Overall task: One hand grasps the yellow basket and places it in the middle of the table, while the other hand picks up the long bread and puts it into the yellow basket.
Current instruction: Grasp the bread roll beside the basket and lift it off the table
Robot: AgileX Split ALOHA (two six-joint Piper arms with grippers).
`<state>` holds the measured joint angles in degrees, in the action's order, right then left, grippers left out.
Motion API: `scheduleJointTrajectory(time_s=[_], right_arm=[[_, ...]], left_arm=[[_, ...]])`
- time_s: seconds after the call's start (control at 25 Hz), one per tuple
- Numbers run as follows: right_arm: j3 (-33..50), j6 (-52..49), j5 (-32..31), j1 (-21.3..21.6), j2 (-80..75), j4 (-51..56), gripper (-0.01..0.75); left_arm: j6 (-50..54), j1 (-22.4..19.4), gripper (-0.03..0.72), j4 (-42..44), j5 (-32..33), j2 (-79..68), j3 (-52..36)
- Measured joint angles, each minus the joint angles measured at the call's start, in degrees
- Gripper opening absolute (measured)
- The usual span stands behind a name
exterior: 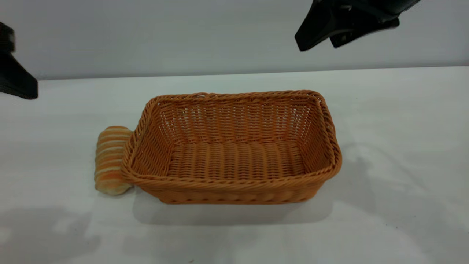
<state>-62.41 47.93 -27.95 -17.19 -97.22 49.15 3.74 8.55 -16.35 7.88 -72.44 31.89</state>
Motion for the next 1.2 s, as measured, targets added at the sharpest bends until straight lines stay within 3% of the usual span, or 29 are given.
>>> scheduleJointTrajectory(time_s=[0.48,1.2], right_arm=[[1.82,-0.68,-16.17,0.0,12.87,-4.86,0.585],[12.39,-0.73,-19.64,0.0,43.34,-5.54,0.585]], left_arm=[[0.18,0.0,0.559,-0.17,-5.97,-19.21,7.63],[0.18,0.0,0.559,-0.21,-6.41,-44.13,20.67]])
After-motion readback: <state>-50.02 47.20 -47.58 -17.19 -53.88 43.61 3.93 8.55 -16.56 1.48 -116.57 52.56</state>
